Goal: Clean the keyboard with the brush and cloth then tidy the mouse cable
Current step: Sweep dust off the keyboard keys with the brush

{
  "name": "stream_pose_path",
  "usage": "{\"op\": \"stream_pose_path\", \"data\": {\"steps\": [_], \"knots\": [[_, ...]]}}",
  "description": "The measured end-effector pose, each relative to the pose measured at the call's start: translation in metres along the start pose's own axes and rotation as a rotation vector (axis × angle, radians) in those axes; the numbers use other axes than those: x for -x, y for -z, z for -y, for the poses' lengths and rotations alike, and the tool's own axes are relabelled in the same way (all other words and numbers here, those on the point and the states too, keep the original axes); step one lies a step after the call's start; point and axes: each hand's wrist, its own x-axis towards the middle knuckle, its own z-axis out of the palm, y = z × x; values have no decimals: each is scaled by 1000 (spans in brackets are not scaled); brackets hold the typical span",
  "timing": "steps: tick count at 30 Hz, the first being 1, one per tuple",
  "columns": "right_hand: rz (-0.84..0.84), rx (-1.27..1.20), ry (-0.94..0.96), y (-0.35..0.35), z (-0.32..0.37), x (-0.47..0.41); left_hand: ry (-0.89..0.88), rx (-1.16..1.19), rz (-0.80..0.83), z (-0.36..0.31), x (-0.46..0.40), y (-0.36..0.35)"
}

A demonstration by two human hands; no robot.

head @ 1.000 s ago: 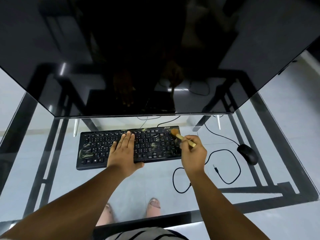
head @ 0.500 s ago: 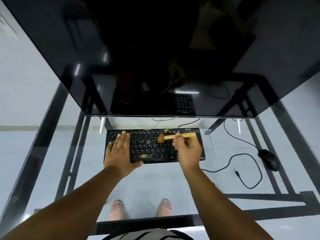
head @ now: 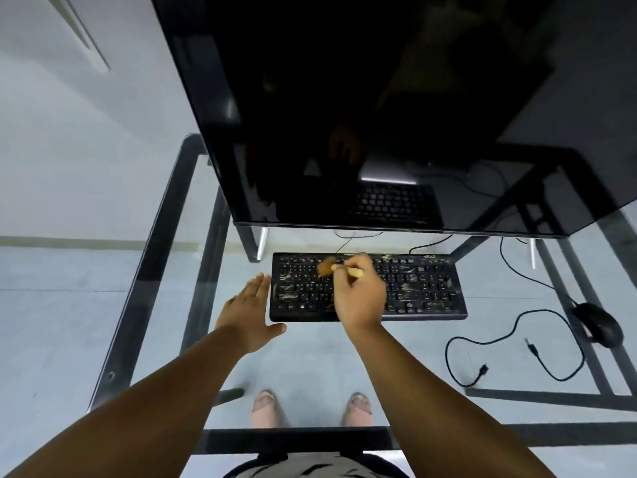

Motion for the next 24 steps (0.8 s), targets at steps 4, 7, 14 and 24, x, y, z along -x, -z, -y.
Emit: {"op": "stream_pose_path", "data": {"steps": [4, 7, 14, 24], "knots": [[189, -137, 32, 0, -7, 3, -26, -24, 21, 2, 1, 1], [48, 96, 47, -1, -16, 10, -36, -42, 38, 5, 2, 1], [147, -13, 77, 0, -18, 16, -42, -61, 50, 8, 5, 0], [133, 93, 176, -1, -21, 25, -60, -105, 82, 9, 7, 2]]}}
